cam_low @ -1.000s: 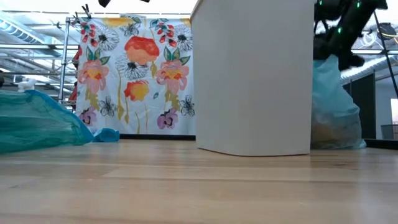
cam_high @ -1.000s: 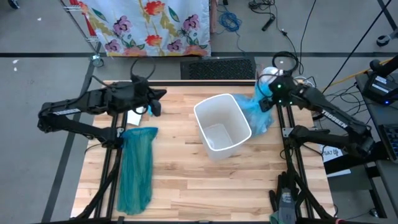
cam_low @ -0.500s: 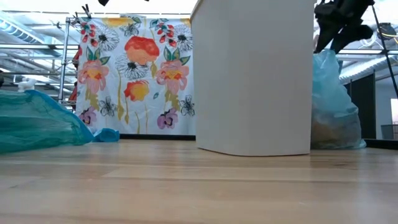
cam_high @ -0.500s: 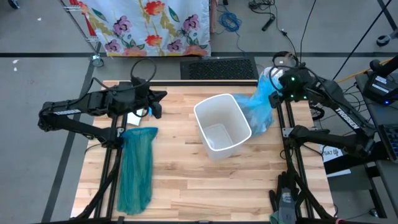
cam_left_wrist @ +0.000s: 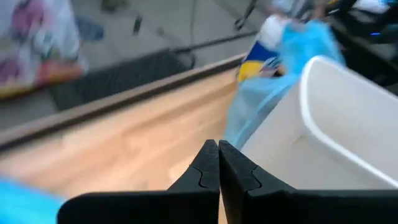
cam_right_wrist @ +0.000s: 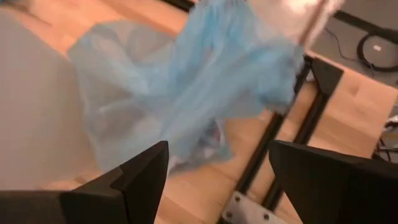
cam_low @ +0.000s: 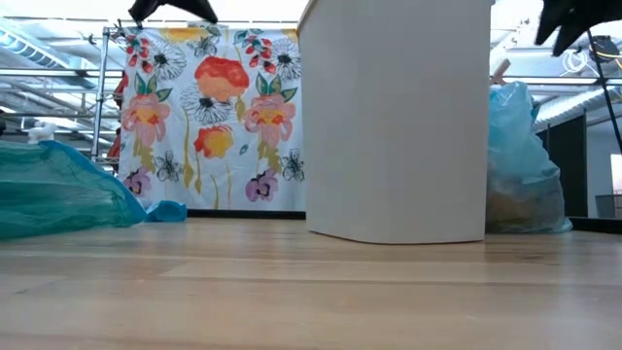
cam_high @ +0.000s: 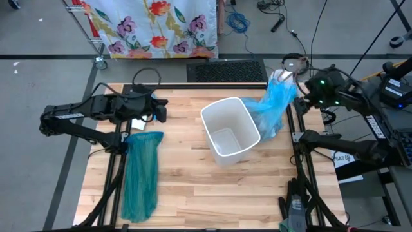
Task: Place trash/remove bag and relplace
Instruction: Put the blue trash bag into the trash bin
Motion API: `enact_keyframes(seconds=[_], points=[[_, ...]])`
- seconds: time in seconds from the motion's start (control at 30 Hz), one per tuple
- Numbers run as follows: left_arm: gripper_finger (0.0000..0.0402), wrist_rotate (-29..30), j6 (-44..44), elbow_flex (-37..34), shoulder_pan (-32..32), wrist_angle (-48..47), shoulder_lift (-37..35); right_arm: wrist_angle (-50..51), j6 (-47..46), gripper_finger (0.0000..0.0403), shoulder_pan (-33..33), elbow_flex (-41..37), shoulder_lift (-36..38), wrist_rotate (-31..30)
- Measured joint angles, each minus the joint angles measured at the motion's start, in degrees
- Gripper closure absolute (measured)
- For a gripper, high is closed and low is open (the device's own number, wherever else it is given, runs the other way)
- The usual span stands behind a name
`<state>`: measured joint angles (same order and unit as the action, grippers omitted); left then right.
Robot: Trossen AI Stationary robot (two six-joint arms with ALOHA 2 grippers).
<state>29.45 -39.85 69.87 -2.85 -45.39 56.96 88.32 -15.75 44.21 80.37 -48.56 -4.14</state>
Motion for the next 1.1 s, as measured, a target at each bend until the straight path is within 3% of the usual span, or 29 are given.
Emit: enact_keyframes(seconds=[0.27,0.4,0.57,0.73,0.97,1.1], points=[[0.0401,-2.6,-24.2,0.0,2.3,-15.7,1.8,1.8,-3.8,0.0133,0.0,0.4,7.0,0.0],[0.0401,-7.4,-24.1,0.0,2.7,-18.9,3.6,1.8,-5.4,0.0133,0.0,0.4,9.9,-0.2],[0.039,-7.9,-22.9,0.0,2.6,-18.7,6.7,1.7,-6.1,0.0133,0.0,0.4,12.3,-0.2],[0.0334,-7.9,-25.8,0.0,2.0,-19.6,9.7,1.7,-6.7,0.0133,0.0,0.4,13.1,-0.2],[0.0233,-9.8,-28.9,0.0,1.7,-27.9,14.3,1.7,-7.4,0.0133,0.0,0.4,13.1,-0.1],[0.0202,-15.6,-29.0,0.0,2.2,-27.8,17.3,1.7,-7.4,0.0133,0.0,0.4,13.1,0.0]])
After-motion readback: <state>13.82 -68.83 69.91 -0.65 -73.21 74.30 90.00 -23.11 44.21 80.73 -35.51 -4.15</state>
